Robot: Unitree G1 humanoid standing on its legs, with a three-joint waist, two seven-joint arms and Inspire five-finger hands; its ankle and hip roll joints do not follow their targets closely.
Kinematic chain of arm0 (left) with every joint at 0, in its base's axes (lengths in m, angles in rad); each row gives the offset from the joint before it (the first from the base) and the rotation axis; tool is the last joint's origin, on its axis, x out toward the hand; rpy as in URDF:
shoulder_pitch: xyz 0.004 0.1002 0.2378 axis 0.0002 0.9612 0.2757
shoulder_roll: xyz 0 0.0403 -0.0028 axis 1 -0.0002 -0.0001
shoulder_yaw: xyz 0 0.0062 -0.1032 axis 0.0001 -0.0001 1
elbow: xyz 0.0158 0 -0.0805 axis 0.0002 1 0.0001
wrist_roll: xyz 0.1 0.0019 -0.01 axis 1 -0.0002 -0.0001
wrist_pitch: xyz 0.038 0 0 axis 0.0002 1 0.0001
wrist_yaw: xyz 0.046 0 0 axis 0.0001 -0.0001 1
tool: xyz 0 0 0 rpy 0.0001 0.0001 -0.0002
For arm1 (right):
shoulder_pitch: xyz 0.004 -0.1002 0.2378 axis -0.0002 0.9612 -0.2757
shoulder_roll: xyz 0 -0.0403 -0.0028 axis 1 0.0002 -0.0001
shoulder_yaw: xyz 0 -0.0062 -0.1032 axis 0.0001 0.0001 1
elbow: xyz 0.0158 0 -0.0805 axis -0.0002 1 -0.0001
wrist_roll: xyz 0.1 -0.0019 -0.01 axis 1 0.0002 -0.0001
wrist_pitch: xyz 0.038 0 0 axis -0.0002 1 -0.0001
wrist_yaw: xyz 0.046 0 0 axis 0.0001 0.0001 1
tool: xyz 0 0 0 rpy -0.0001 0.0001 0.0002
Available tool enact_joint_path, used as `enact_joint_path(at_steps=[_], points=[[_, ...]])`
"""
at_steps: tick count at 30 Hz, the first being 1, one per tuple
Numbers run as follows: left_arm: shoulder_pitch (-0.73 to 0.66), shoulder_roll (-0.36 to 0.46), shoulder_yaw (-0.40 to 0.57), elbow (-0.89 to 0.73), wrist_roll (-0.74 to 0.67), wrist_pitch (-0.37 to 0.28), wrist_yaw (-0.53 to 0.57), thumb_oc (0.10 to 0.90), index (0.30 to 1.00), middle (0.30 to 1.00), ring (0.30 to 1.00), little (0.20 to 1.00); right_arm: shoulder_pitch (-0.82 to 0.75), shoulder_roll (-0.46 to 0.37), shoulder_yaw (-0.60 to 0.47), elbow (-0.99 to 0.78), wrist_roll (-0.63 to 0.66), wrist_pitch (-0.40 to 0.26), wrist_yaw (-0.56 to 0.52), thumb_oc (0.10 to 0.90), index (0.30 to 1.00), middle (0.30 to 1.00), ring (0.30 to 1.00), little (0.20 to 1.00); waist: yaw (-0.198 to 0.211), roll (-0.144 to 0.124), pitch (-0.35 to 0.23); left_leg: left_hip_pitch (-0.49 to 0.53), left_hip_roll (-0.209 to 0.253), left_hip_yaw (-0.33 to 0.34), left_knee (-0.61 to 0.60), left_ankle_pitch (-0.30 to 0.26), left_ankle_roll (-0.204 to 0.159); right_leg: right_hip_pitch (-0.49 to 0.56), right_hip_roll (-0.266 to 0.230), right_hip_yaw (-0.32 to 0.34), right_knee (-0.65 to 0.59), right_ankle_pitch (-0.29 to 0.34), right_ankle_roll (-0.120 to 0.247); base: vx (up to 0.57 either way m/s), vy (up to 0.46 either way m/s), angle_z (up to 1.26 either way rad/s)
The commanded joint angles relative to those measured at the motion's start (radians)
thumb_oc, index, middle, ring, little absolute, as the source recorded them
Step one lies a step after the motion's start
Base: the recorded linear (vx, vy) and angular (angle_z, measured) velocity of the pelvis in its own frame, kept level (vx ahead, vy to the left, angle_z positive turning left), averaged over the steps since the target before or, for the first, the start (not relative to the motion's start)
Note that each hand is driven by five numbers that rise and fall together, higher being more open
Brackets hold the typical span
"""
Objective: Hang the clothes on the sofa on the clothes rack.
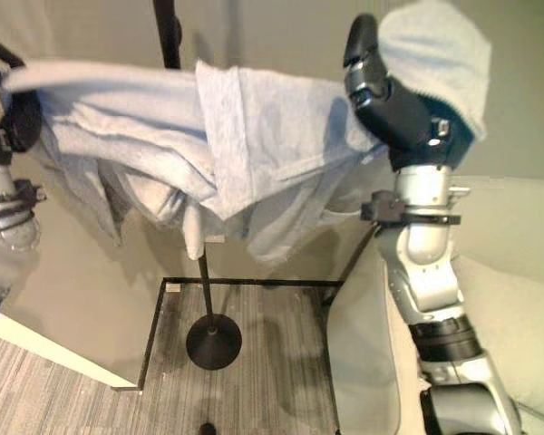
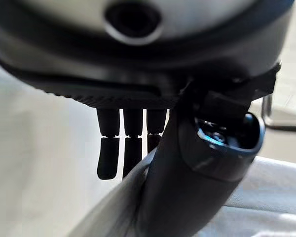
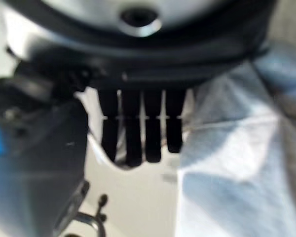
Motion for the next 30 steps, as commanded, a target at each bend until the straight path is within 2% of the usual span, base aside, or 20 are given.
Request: enact_joint_path(at_steps=[1,6,10,12,13,14,15,17,18,19,20,21,22,23,24,25,26,27,28,30], points=[[-0.014,0.030,0.128,0.121,-0.084,0.031,0.019,0.400,0.300,0.300,0.300,0.300,0.037,-0.020,-0.075,0.022,0.046,-0.041,0.010,0.400,0.300,0.300,0.300,0.300,0.009,-0.017,-0.154,0.028,0.057,0.064,0.002,-0.130,-0.067,-0.054,-0.063,-0.005,0.052,0.165,0.039,0.02,-0.003,-0.13],[-0.043,-0.040,0.025,0.264,-0.166,-0.013,-0.040,0.400,0.300,0.300,0.300,0.300,0.025,0.036,0.004,0.112,0.079,-0.023,0.021,0.400,0.300,0.300,0.300,0.300,0.009,-0.028,-0.144,0.016,0.065,0.064,0.002,-0.128,-0.067,-0.063,-0.057,-0.012,0.040,0.166,0.039,-0.01,-0.007,-0.07],[-0.018,-0.074,0.025,0.254,-0.192,-0.029,-0.044,0.400,0.300,0.300,0.300,0.300,0.050,0.072,0.014,0.102,0.080,-0.016,0.026,0.400,0.300,0.300,0.300,0.300,0.010,-0.031,-0.137,0.011,0.067,0.064,0.002,-0.129,-0.067,-0.071,-0.055,-0.014,0.038,0.168,0.040,0.00,0.000,0.00],[0.017,-0.136,0.034,0.223,-0.220,-0.041,-0.045,0.400,0.300,0.300,0.300,0.300,0.085,0.137,0.008,0.076,0.094,-0.021,0.029,0.400,0.300,0.300,0.300,0.300,0.013,-0.032,-0.133,0.008,0.068,0.061,0.002,-0.130,-0.065,-0.073,-0.055,-0.015,0.030,0.167,0.040,0.00,0.000,0.00],[0.032,-0.162,0.035,0.211,-0.231,-0.047,-0.045,0.400,0.300,0.300,0.300,0.300,0.103,0.167,0.012,0.069,0.107,-0.022,0.032,0.424,0.335,0.335,0.335,0.335,0.013,-0.033,-0.132,0.012,0.066,0.061,0.002,-0.134,-0.064,-0.069,-0.056,-0.013,0.029,0.163,0.040,0.00,0.000,0.00],[0.032,-0.162,0.035,0.211,-0.231,-0.047,-0.045,0.400,0.300,0.300,0.300,0.300,0.104,0.167,0.012,0.068,0.106,-0.022,0.032,0.596,0.594,0.594,0.594,0.594,0.013,-0.033,-0.134,0.009,0.067,0.061,0.002,-0.131,-0.064,-0.071,-0.055,-0.013,0.027,0.166,0.039,0.00,0.000,0.00],[0.046,-0.197,0.037,0.200,-0.246,-0.053,-0.046,0.400,0.300,0.300,0.300,0.300,0.122,0.211,0.025,0.065,0.122,-0.021,0.034,0.800,0.900,0.900,0.900,0.900,0.015,-0.033,-0.130,0.013,0.066,0.062,0.002,-0.135,-0.062,-0.068,-0.055,-0.013,0.027,0.161,0.039,0.00,0.000,0.00],[0.065,-0.256,0.039,0.176,-0.286,-0.069,-0.049,0.400,0.300,0.300,0.300,0.300,0.161,0.272,0.052,0.076,0.163,-0.013,0.055,0.800,0.900,0.900,0.900,0.900,0.016,-0.033,-0.129,0.015,0.066,0.061,0.002,-0.136,-0.060,-0.067,-0.055,-0.012,0.022,0.158,0.037,0.00,0.000,0.00],[0.066,-0.256,0.039,0.176,-0.286,-0.069,-0.049,0.400,0.300,0.300,0.300,0.300,0.161,0.272,0.052,0.076,0.164,-0.013,0.056,0.800,0.900,0.900,0.900,0.900,0.015,-0.032,-0.132,0.012,0.067,0.061,0.002,-0.134,-0.060,-0.069,-0.054,-0.013,0.020,0.161,0.036,0.00,0.000,0.00],[0.077,-0.325,0.038,0.133,-0.341,-0.096,-0.060,0.400,0.300,0.300,0.300,0.300,0.200,0.332,0.094,0.126,0.270,-0.004,0.125,0.800,0.900,0.900,0.900,0.900,0.018,-0.032,-0.129,0.013,0.066,0.059,0.002,-0.133,-0.060,-0.067,-0.054,-0.015,0.016,0.157,0.033,0.01,-0.004,0.04],[0.076,-0.350,0.037,0.118,-0.357,-0.111,-0.061,0.400,0.300,0.300,0.300,0.300,0.198,0.352,0.120,0.163,0.326,0.005,0.172,0.800,0.900,0.900,0.900,0.900,0.021,-0.033,-0.129,0.012,0.066,0.057,0.002,-0.131,-0.061,-0.067,-0.054,-0.017,0.016,0.156,0.031,0.02,-0.011,0.04],[0.100,-0.423,0.041,0.068,-0.432,-0.153,-0.093,0.400,0.300,0.300,0.300,0.300,0.248,0.415,0.142,0.225,0.472,0.026,0.300,0.800,0.900,0.900,0.900,0.900,0.030,-0.035,-0.125,0.011,0.065,0.050,0.002,-0.130,-0.061,-0.062,-0.055,-0.027,0.012,0.151,0.031,0.01,-0.011,0.04],[0.101,-0.423,0.041,0.068,-0.433,-0.153,-0.093,0.400,0.300,0.300,0.300,0.300,0.248,0.414,0.142,0.226,0.473,0.025,0.302,0.800,0.900,0.900,0.900,0.900,0.030,-0.034,-0.127,0.008,0.065,0.050,0.002,-0.129,-0.061,-0.064,-0.054,-0.028,0.011,0.153,0.030,0.02,-0.018,0.04],[0.118,-0.475,0.047,0.044,-0.551,-0.182,-0.121,0.519,0.479,0.479,0.479,0.479,0.309,0.445,0.205,0.293,0.504,0.061,0.336,0.800,0.900,0.900,0.900,0.900,0.032,-0.037,-0.126,0.008,0.064,0.048,0.002,-0.128,-0.062,-0.062,-0.055,-0.031,0.012,0.153,0.030,0.01,-0.015,0.07],[0.121,-0.495,0.049,0.037,-0.603,-0.193,-0.139,0.591,0.587,0.587,0.587,0.587,0.331,0.439,0.241,0.292,0.486,0.093,0.343,0.800,0.900,0.900,0.900,0.900,0.032,-0.038,-0.125,0.007,0.063,0.048,0.002,-0.127,-0.063,-0.064,-0.055,-0.032,0.011,0.154,0.030,0.01,-0.015,0.07],[0.121,-0.495,0.049,0.037,-0.603,-0.193,-0.139,0.722,0.782,0.782,0.782,0.782,0.331,0.439,0.241,0.292,0.486,0.093,0.343,0.800,0.900,0.900,0.900,0.900,0.032,-0.037,-0.128,0.004,0.064,0.047,0.002,-0.126,-0.063,-0.066,-0.054,-0.032,0.010,0.156,0.029,0.00,-0.008,0.08],[0.126,-0.533,0.048,0.025,-0.726,-0.225,-0.195,0.800,0.900,0.900,0.900,0.900,0.374,0.435,0.292,0.292,0.486,0.145,0.371,0.800,0.900,0.900,0.900,0.900,0.031,-0.036,-0.126,0.003,0.063,0.046,0.002,-0.125,-0.064,-0.067,-0.055,-0.033,0.008,0.157,0.030,0.00,-0.003,0.07],[0.127,-0.532,0.049,0.025,-0.727,-0.225,-0.196,0.800,0.900,0.900,0.900,0.900,0.375,0.435,0.293,0.292,0.486,0.145,0.371,0.800,0.900,0.900,0.900,0.900,0.030,-0.036,-0.127,0.002,0.064,0.045,0.002,-0.125,-0.064,-0.067,-0.055,-0.034,0.008,0.157,0.030,0.00,-0.003,0.06],[0.137,-0.562,0.050,-0.007,-0.821,-0.242,-0.241,0.800,0.900,0.900,0.900,0.900,0.402,0.452,0.335,0.311,0.512,0.181,0.388,0.800,0.900,0.900,0.900,0.900,0.031,-0.033,-0.126,0.001,0.064,0.047,0.002,-0.124,-0.065,-0.067,-0.056,-0.036,0.006,0.158,0.029,0.00,-0.002,0.04],[0.147,-0.573,0.046,-0.026,-0.845,-0.242,-0.258,0.800,0.900,0.900,0.900,0.900,0.417,0.456,0.346,0.306,0.525,0.190,0.390,0.800,0.900,0.900,0.900,0.900,0.030,-0.032,-0.126,0.000,0.064,0.045,0.002,-0.124,-0.065,-0.068,-0.056,-0.037,0.005,0.159,0.029,0.00,0.000,0.00]])
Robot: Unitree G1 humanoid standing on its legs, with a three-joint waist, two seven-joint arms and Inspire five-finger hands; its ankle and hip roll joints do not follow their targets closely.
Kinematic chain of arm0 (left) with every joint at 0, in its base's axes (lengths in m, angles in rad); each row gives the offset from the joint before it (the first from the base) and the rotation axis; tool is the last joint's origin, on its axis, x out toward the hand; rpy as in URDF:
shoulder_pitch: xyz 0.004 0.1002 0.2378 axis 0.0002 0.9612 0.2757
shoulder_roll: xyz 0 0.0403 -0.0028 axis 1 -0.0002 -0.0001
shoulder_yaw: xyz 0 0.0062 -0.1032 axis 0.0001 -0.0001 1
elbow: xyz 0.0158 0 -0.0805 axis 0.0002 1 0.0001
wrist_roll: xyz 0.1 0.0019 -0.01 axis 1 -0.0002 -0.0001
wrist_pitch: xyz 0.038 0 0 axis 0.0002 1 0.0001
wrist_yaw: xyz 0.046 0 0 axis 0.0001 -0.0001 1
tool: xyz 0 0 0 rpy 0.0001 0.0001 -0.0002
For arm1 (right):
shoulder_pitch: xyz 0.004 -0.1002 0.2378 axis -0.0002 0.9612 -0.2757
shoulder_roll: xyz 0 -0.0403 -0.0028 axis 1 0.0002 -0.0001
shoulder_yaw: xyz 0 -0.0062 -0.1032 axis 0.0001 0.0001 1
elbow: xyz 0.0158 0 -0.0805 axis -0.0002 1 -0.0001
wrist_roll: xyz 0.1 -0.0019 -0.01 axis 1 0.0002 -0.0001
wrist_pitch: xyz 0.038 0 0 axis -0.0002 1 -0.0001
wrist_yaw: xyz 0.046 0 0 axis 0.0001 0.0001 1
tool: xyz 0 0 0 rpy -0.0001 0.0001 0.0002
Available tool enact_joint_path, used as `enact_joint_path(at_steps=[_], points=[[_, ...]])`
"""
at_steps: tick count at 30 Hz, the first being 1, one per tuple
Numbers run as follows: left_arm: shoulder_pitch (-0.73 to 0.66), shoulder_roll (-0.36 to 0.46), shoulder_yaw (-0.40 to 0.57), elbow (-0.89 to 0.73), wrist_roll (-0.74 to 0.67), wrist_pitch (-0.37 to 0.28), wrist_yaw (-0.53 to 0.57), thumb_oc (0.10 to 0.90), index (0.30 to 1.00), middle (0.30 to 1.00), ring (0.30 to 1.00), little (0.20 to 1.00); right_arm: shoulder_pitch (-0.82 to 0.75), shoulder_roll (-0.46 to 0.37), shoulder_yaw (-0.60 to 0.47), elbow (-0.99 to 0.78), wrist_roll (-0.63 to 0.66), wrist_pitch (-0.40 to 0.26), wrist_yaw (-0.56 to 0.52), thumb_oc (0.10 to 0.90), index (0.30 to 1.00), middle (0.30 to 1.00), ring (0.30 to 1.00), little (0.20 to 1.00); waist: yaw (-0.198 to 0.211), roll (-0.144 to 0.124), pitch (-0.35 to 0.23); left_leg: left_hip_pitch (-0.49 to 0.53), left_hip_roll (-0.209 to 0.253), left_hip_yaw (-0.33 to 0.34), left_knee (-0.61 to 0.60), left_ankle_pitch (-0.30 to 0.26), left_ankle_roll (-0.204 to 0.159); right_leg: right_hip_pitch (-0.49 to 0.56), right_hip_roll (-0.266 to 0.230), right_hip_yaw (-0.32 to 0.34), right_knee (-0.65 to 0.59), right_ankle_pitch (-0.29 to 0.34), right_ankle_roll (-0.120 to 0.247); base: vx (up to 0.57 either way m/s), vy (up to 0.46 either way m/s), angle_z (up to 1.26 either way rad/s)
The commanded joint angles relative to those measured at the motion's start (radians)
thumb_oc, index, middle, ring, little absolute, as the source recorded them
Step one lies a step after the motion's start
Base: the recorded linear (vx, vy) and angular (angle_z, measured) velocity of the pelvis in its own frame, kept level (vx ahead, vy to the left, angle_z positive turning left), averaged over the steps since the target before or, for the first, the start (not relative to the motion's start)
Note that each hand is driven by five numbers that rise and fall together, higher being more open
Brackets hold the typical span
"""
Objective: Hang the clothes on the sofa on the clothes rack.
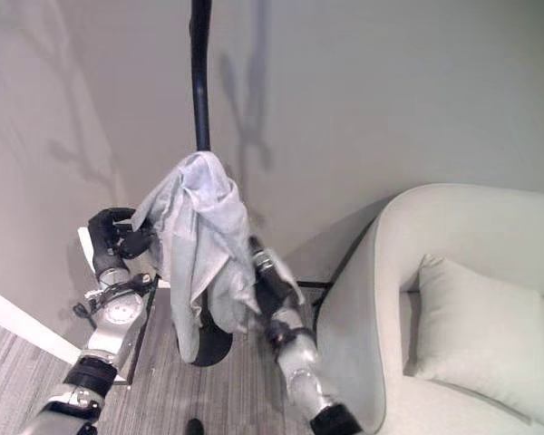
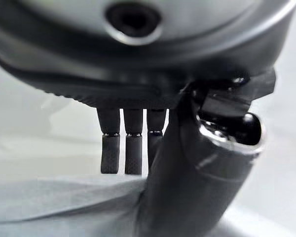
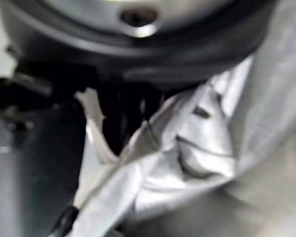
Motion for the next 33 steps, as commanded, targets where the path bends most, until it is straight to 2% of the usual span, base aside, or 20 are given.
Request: enact_joint_path(at_steps=[1,6,11,15,16,17,19,20,21,22,27,28,29,33], points=[[-0.048,0.013,0.025,-0.065,-0.122,-0.134,-0.076,0.800,0.900,0.900,0.900,0.900,0.064,0.005,-0.032,-0.047,0.108,0.009,0.042,0.800,0.900,0.900,0.900,0.900,0.028,0.014,-0.091,0.052,0.052,0.052,0.003,-0.132,-0.046,-0.043,-0.068,-0.010,0.049,0.171,0.047,0.00,0.000,0.00],[0.033,-0.010,0.042,-0.132,-0.198,-0.122,-0.112,0.800,0.900,0.900,0.900,0.900,0.151,0.069,-0.034,-0.115,0.225,0.008,0.038,0.800,0.900,0.900,0.900,0.900,0.023,0.021,-0.088,0.055,0.052,0.056,0.003,-0.134,-0.045,-0.044,-0.070,-0.008,0.052,0.180,0.048,0.00,-0.004,-0.03],[0.110,-0.016,0.051,-0.163,-0.226,-0.113,-0.146,0.800,0.900,0.900,0.900,0.900,0.180,0.036,-0.033,-0.208,0.218,0.002,0.037,0.800,0.900,0.900,0.900,0.900,0.021,0.024,-0.085,0.060,0.051,0.058,0.003,-0.136,-0.044,-0.044,-0.072,-0.006,0.059,0.187,0.048,0.00,-0.009,-0.04],[0.161,-0.018,0.078,-0.178,-0.245,-0.113,-0.158,0.800,0.900,0.900,0.900,0.900,0.198,0.025,-0.090,-0.275,0.222,-0.024,0.044,0.800,0.900,0.900,0.900,0.900,0.020,0.028,-0.087,0.063,0.050,0.058,0.003,-0.139,-0.043,-0.040,-0.075,-0.011,0.059,0.192,0.051,0.00,-0.009,-0.03],[0.174,-0.016,0.084,-0.176,-0.243,-0.111,-0.157,0.800,0.900,0.900,0.900,0.900,0.200,0.032,-0.114,-0.290,0.232,-0.039,0.044,0.800,0.900,0.900,0.900,0.900,0.018,0.030,-0.089,0.063,0.050,0.058,0.003,-0.139,-0.043,-0.041,-0.076,-0.012,0.059,0.195,0.052,0.01,-0.003,-0.03],[0.200,-0.018,0.094,-0.171,-0.244,-0.106,-0.150,0.800,0.900,0.900,0.900,0.900,0.198,0.088,-0.190,-0.333,0.283,-0.088,0.035,0.800,0.900,0.900,0.900,0.900,0.014,0.037,-0.086,0.065,0.048,0.059,0.003,-0.140,-0.041,-0.041,-0.078,-0.013,0.063,0.199,0.054,0.01,0.004,-0.04],[0.243,-0.017,0.090,-0.176,-0.256,-0.104,-0.155,0.800,0.900,0.900,0.900,0.900,0.212,0.173,-0.258,-0.361,0.386,-0.151,0.030,0.800,0.900,0.900,0.900,0.900,0.010,0.046,-0.088,0.066,0.046,0.058,0.003,-0.142,-0.038,-0.042,-0.079,-0.015,0.066,0.204,0.056,0.01,0.005,-0.02],[0.243,-0.017,0.090,-0.176,-0.256,-0.104,-0.155,0.800,0.900,0.900,0.900,0.900,0.212,0.174,-0.258,-0.361,0.386,-0.151,0.030,0.800,0.900,0.900,0.900,0.900,0.010,0.046,-0.090,0.064,0.046,0.058,0.003,-0.141,-0.039,-0.043,-0.079,-0.015,0.064,0.205,0.056,0.00,0.000,0.00],[0.271,-0.022,0.081,-0.172,-0.263,-0.092,-0.148,0.800,0.900,0.900,0.900,0.900,0.212,0.215,-0.274,-0.381,0.446,-0.212,0.006,0.800,0.900,0.900,0.900,0.900,0.006,0.053,-0.090,0.065,0.045,0.060,0.003,-0.143,-0.037,-0.046,-0.080,-0.014,0.068,0.210,0.056,0.00,0.000,0.00],[0.284,-0.023,0.078,-0.179,-0.279,-0.089,-0.145,0.800,0.900,0.900,0.900,0.900,0.220,0.231,-0.278,-0.407,0.458,-0.230,-0.015,0.800,0.900,0.900,0.900,0.900,0.004,0.056,-0.088,0.066,0.045,0.061,0.003,-0.144,-0.036,-0.047,-0.080,-0.012,0.071,0.212,0.056,0.00,0.000,0.00],[0.345,-0.032,0.091,-0.211,-0.343,-0.083,-0.150,0.800,0.900,0.900,0.900,0.900,0.303,0.259,-0.243,-0.476,0.521,-0.229,-0.049,0.800,0.900,0.900,0.900,0.900,-0.008,0.066,-0.078,0.067,0.045,0.067,0.003,-0.143,-0.036,-0.063,-0.080,-0.005,0.092,0.228,0.057,0.00,0.000,0.00],[0.357,-0.033,0.091,-0.213,-0.341,-0.078,-0.146,0.800,0.900,0.900,0.900,0.900,0.329,0.258,-0.221,-0.500,0.534,-0.233,-0.060,0.800,0.900,0.900,0.900,0.900,-0.011,0.068,-0.075,0.066,0.046,0.068,0.003,-0.143,-0.036,-0.068,-0.080,-0.002,0.096,0.229,0.057,-0.03,-0.004,-0.01],[0.392,-0.035,0.082,-0.212,-0.337,-0.074,-0.147,0.800,0.900,0.900,0.900,0.900,0.390,0.238,-0.188,-0.550,0.544,-0.204,-0.075,0.800,0.900,0.900,0.900,0.900,-0.019,0.070,-0.068,0.063,0.048,0.073,0.003,-0.141,-0.037,-0.076,-0.078,0.002,0.102,0.230,0.056,0.00,0.000,0.00],[0.437,-0.042,0.059,-0.197,-0.351,-0.072,-0.147,0.800,0.900,0.900,0.900,0.900,0.423,0.216,-0.133,-0.576,0.599,-0.197,-0.079,0.800,0.900,0.900,0.900,0.900,-0.018,0.070,-0.062,0.062,0.050,0.075,0.003,-0.138,-0.039,-0.080,-0.077,0.002,0.106,0.226,0.054,-0.02,-0.015,-0.10]])
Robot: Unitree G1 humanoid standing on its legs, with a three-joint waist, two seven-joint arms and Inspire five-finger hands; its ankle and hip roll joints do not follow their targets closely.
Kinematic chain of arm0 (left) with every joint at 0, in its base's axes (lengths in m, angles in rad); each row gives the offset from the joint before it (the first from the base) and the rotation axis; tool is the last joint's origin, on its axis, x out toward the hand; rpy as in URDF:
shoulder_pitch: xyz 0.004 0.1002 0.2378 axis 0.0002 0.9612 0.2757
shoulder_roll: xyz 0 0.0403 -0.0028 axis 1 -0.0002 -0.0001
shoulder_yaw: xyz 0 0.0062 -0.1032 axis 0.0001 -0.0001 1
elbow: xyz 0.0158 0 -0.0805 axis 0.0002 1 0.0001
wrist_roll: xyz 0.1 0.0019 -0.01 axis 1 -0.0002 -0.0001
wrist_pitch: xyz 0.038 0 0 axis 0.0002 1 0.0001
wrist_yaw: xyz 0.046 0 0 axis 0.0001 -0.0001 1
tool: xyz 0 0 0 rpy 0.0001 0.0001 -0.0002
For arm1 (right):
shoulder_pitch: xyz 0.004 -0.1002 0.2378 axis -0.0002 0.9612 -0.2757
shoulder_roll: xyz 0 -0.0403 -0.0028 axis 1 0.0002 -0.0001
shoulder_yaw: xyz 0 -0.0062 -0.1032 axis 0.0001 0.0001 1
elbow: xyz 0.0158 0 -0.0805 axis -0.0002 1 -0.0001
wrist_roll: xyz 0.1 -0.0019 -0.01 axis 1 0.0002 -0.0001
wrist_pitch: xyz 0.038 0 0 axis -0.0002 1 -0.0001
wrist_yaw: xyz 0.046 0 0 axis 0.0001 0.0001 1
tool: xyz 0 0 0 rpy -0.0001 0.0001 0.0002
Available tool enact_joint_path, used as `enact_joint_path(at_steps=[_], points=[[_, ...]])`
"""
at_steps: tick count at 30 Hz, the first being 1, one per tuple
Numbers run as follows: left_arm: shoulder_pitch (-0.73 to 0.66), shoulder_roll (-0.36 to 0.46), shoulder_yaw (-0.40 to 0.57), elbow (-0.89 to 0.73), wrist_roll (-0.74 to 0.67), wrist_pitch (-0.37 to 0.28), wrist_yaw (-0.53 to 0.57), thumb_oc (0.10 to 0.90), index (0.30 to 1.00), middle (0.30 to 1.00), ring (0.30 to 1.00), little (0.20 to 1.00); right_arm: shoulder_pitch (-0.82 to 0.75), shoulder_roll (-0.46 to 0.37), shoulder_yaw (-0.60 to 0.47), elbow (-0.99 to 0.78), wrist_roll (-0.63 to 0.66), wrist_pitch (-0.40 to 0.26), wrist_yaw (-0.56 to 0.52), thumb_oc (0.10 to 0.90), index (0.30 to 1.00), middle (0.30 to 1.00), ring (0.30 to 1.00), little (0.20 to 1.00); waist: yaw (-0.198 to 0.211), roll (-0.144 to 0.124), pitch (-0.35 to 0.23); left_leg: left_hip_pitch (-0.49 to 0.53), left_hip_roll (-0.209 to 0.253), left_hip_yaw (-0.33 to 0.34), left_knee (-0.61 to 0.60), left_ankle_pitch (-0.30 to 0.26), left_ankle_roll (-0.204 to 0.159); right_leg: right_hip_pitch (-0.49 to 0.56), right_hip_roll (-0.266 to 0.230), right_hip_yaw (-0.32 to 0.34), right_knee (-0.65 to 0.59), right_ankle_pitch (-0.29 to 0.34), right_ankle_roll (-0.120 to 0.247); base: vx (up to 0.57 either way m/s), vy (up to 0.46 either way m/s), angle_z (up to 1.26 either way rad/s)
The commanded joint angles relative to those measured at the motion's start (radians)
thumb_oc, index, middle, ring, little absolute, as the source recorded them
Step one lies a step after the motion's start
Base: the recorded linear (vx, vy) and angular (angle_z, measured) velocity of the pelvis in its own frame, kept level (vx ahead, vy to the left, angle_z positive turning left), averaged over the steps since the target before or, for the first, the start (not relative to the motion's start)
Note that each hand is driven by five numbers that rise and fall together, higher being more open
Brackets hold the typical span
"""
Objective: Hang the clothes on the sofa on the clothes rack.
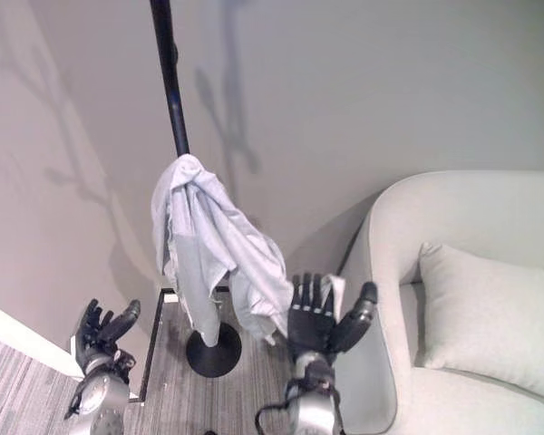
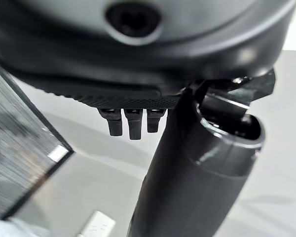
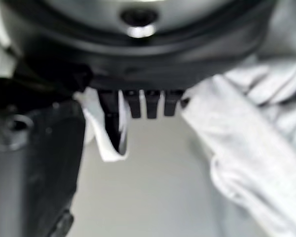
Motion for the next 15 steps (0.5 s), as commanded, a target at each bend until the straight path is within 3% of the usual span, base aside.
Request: enact_joint_path(at_steps=[1,6,7,8,15], points=[[-0.085,0.043,0.006,-0.043,0.013,-0.061,-0.024,0.800,0.900,0.900,0.900,0.900,-0.056,0.006,0.001,-0.113,0.023,-0.001,0.034,0.800,0.900,0.900,0.900,0.900,0.009,-0.012,-0.016,0.073,0.048,0.042,0.006,-0.124,-0.036,0.014,-0.061,-0.028,-0.033,0.279,0.045,-0.02,-0.008,-0.09],[-0.072,0.051,-0.049,-0.003,0.029,-0.069,-0.036,0.800,0.900,0.900,0.900,0.900,-0.137,0.084,-0.069,0.079,0.114,-0.048,0.071,0.800,0.900,0.900,0.900,0.900,0.023,-0.001,-0.018,0.077,0.048,0.045,0.006,-0.126,-0.035,0.021,-0.065,-0.047,-0.041,0.273,0.049,-0.01,-0.017,-0.06],[-0.090,0.067,-0.063,0.037,0.091,-0.060,-0.015,0.800,0.900,0.900,0.900,0.900,-0.181,0.080,-0.058,0.110,0.117,-0.050,0.088,0.800,0.900,0.900,0.900,0.900,0.028,0.005,-0.018,0.084,0.051,0.051,0.006,-0.126,-0.036,0.021,-0.068,-0.051,-0.038,0.268,0.050,0.00,-0.034,-0.06],[-0.089,0.070,-0.074,0.050,0.075,-0.051,-0.032,0.800,0.900,0.900,0.900,0.900,-0.172,0.011,0.012,0.064,0.094,-0.007,0.109,0.800,0.900,0.900,0.900,0.900,0.035,0.002,-0.021,0.083,0.051,0.050,0.006,-0.125,-0.039,0.026,-0.070,-0.059,-0.040,0.278,0.052,0.01,-0.045,-0.03],[-0.086,0.063,-0.053,0.101,0.129,-0.050,-0.050,0.800,0.900,0.900,0.900,0.900,-0.154,-0.091,0.065,0.067,-0.026,0.060,0.128,0.800,0.900,0.900,0.900,0.900,0.041,-0.003,-0.025,0.083,0.051,0.041,0.006,-0.123,-0.046,0.045,-0.071,-0.082,-0.055,0.275,0.051,0.01,-0.028,0.08]])
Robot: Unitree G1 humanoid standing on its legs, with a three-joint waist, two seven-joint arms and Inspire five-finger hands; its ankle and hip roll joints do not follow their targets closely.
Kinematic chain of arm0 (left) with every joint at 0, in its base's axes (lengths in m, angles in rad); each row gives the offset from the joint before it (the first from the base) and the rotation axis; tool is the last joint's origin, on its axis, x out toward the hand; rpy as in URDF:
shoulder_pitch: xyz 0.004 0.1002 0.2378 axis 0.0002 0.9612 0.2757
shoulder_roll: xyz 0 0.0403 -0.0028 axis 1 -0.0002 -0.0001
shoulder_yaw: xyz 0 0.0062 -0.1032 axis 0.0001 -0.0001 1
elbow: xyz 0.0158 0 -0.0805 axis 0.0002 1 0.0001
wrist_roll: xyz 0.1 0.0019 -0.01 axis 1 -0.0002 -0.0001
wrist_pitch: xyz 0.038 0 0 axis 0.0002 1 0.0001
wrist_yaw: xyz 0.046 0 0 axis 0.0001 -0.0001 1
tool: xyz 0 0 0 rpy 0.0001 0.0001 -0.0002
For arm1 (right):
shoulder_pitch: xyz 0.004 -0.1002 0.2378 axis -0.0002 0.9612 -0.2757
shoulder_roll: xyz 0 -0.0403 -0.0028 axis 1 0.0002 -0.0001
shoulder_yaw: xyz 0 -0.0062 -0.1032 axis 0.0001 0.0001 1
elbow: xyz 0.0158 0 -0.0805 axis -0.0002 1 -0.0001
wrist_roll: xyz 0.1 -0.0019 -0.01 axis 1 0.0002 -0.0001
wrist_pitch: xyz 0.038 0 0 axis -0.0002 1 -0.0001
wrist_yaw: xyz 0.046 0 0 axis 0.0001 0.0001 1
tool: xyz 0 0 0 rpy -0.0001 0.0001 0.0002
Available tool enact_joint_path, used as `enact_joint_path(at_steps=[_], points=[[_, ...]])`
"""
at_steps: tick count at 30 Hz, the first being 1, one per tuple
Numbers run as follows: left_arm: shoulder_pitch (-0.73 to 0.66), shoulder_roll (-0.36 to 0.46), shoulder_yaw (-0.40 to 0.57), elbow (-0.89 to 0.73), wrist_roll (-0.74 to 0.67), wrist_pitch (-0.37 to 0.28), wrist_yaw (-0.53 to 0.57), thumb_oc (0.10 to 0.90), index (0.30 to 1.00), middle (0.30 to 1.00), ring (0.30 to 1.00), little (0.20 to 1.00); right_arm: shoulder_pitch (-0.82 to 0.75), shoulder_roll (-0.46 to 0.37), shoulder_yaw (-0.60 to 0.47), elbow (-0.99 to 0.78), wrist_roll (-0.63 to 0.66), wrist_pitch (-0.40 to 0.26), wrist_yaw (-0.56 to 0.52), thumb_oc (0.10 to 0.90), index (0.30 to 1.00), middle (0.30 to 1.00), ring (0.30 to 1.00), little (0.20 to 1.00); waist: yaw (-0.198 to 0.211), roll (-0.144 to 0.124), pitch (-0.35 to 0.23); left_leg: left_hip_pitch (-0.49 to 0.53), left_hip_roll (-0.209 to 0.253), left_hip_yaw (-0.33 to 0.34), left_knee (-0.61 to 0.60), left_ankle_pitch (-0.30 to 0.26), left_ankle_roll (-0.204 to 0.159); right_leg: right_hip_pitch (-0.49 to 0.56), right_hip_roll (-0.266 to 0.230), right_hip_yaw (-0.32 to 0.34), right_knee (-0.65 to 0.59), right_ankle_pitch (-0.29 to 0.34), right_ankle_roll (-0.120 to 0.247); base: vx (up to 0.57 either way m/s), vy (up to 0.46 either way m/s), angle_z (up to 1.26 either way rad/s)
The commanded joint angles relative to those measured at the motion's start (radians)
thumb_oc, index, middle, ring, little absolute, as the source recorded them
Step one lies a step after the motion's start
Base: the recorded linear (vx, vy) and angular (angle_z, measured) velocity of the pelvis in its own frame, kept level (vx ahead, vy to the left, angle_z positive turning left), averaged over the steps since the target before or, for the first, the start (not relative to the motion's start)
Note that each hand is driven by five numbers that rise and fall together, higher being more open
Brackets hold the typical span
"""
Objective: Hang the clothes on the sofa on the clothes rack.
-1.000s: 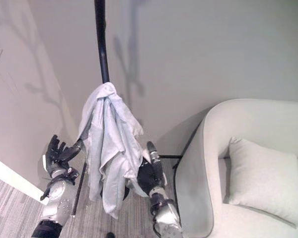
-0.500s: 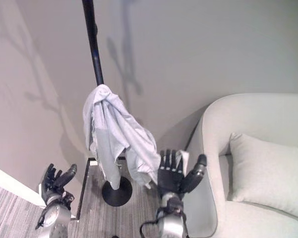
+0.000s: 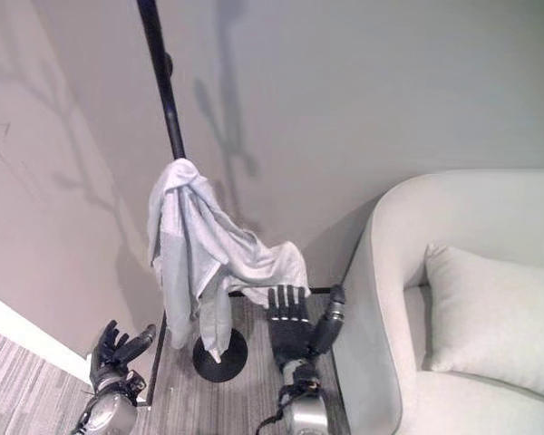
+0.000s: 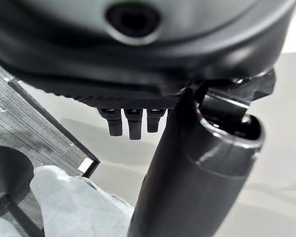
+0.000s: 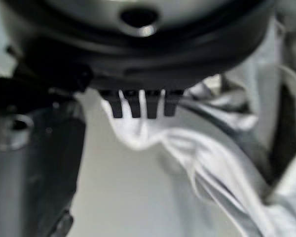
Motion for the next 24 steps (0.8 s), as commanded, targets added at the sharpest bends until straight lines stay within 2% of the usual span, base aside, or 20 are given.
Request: enact_joint_path(at_steps=[1,4,6,8,9,10,11,13,14,16,17,18,20,22,24], points=[[-0.102,0.041,0.045,0.018,0.107,-0.066,-0.022,0.800,0.900,0.900,0.900,0.900,-0.040,0.014,-0.030,-0.106,-0.134,0.014,0.064,0.800,0.900,0.900,0.900,0.900,0.011,-0.024,0.001,0.080,0.048,0.038,0.006,-0.133,-0.030,0.033,-0.073,-0.053,-0.040,0.292,0.073,0.00,0.000,0.00],[-0.097,0.035,0.061,0.047,0.096,-0.078,-0.011,0.800,0.900,0.900,0.900,0.900,-0.021,0.042,-0.073,-0.094,-0.095,0.001,0.071,0.800,0.900,0.900,0.900,0.900,0.007,-0.025,-0.002,0.080,0.049,0.036,0.006,-0.135,-0.031,0.036,-0.072,-0.056,-0.045,0.288,0.074,0.00,-0.005,-0.01],[-0.088,0.023,0.054,0.074,0.085,-0.083,0.016,0.800,0.900,0.900,0.900,0.900,-0.014,0.112,-0.120,-0.100,0.022,-0.070,0.094,0.800,0.900,0.900,0.900,0.900,0.006,-0.026,-0.007,0.080,0.052,0.034,0.006,-0.135,-0.033,0.040,-0.068,-0.059,-0.051,0.278,0.072,-0.01,-0.015,-0.02],[-0.097,0.020,0.043,0.091,0.088,-0.084,0.025,0.800,0.900,0.900,0.900,0.900,-0.011,0.123,-0.100,-0.063,0.056,-0.065,0.088,0.800,0.900,0.900,0.900,0.900,0.005,-0.028,-0.007,0.082,0.053,0.034,0.006,-0.136,-0.035,0.039,-0.065,-0.057,-0.049,0.270,0.070,-0.02,-0.005,0.00],[-0.099,0.027,0.036,0.102,0.108,-0.073,0.022,0.800,0.900,0.900,0.900,0.900,-0.006,0.093,-0.073,-0.049,0.040,-0.042,0.082,0.800,0.900,0.900,0.900,0.900,0.006,-0.030,-0.005,0.081,0.054,0.034,0.006,-0.134,-0.036,0.038,-0.065,-0.057,-0.048,0.273,0.068,-0.05,-0.012,0.00],[-0.104,0.034,0.029,0.139,0.129,-0.051,-0.005,0.800,0.900,0.900,0.900,0.900,0.005,0.047,-0.045,0.008,0.005,0.007,0.076,0.800,0.900,0.900,0.900,0.900,0.007,-0.033,0.000,0.082,0.054,0.034,0.006,-0.134,-0.038,0.039,-0.065,-0.055,-0.044,0.275,0.068,-0.05,-0.006,0.00],[-0.106,0.036,0.026,0.157,0.139,-0.040,-0.022,0.800,0.900,0.900,0.900,0.900,0.006,0.029,-0.042,0.038,-0.023,0.027,0.074,0.800,0.900,0.900,0.900,0.900,0.007,-0.033,0.000,0.079,0.055,0.034,0.006,-0.132,-0.039,0.036,-0.064,-0.055,-0.044,0.278,0.067,-0.05,-0.007,0.03],[-0.091,0.042,0.022,0.226,0.145,-0.012,-0.133,0.800,0.900,0.900,0.900,0.900,0.021,0.006,-0.076,0.290,-0.252,0.131,0.018,0.800,0.900,0.900,0.900,0.900,0.003,-0.032,0.011,0.078,0.055,0.033,0.006,-0.133,-0.039,0.034,-0.066,-0.054,-0.043,0.275,0.069,-0.04,0.001,0.02],[-0.092,0.042,0.022,0.226,0.145,-0.012,-0.133,0.800,0.900,0.900,0.900,0.900,0.021,0.006,-0.076,0.290,-0.252,0.131,0.018,0.800,0.900,0.900,0.900,0.900,0.003,-0.031,0.010,0.077,0.055,0.033,0.006,-0.133,-0.040,0.033,-0.066,-0.054,-0.044,0.276,0.068,0.00,0.000,0.00],[-0.068,0.046,0.028,0.268,0.095,-0.006,-0.219,0.800,0.900,0.900,0.900,0.900,0.002,0.029,-0.152,0.477,-0.360,0.159,-0.007,0.800,0.900,0.900,0.900,0.900,0.001,-0.029,0.013,0.075,0.054,0.033,0.006,-0.132,-0.040,0.033,-0.067,-0.053,-0.050,0.278,0.070,0.00,0.000,0.00],[-0.068,0.046,0.028,0.269,0.095,-0.006,-0.219,0.800,0.900,0.900,0.900,0.900,0.001,0.030,-0.153,0.478,-0.360,0.159,-0.007,0.800,0.900,0.900,0.900,0.900,0.001,-0.029,0.013,0.074,0.054,0.033,0.006,-0.132,-0.040,0.033,-0.067,-0.053,-0.050,0.278,0.070,-0.02,0.010,-0.05],[-0.067,0.047,0.025,0.305,0.099,0.001,-0.243,0.800,0.900,0.900,0.900,0.900,-0.017,0.037,-0.181,0.535,-0.384,0.160,-0.014,0.800,0.900,0.900,0.900,0.900,0.001,-0.028,0.016,0.076,0.053,0.034,0.006,-0.133,-0.041,0.035,-0.067,-0.054,-0.049,0.275,0.070,-0.01,0.019,-0.06],[-0.060,0.040,0.021,0.428,0.114,0.018,-0.311,0.800,0.900,0.900,0.900,0.900,-0.079,0.055,-0.300,0.760,-0.466,0.154,-0.042,0.800,0.900,0.900,0.900,0.900,0.004,-0.024,0.016,0.076,0.050,0.032,0.006,-0.135,-0.038,0.037,-0.070,-0.054,-0.053,0.281,0.074,-0.01,0.016,-0.03],[-0.070,0.026,0.032,0.545,0.125,0.026,-0.328,0.800,0.900,0.900,0.900,0.900,-0.108,0.064,-0.363,0.896,-0.496,0.162,-0.062,0.800,0.900,0.900,0.900,0.900,0.007,-0.023,0.014,0.074,0.048,0.027,0.006,-0.136,-0.037,0.035,-0.069,-0.056,-0.053,0.284,0.075,0.00,0.000,0.00],[-0.076,0.019,0.038,0.591,0.131,0.031,-0.332,0.800,0.900,0.900,0.900,0.900,-0.119,0.069,-0.387,0.942,-0.498,0.165,-0.066,0.800,0.900,0.900,0.900,0.900,0.008,-0.023,0.016,0.074,0.047,0.025,0.006,-0.136,-0.036,0.036,-0.069,-0.057,-0.052,0.284,0.076,0.00,0.005,0.03]])
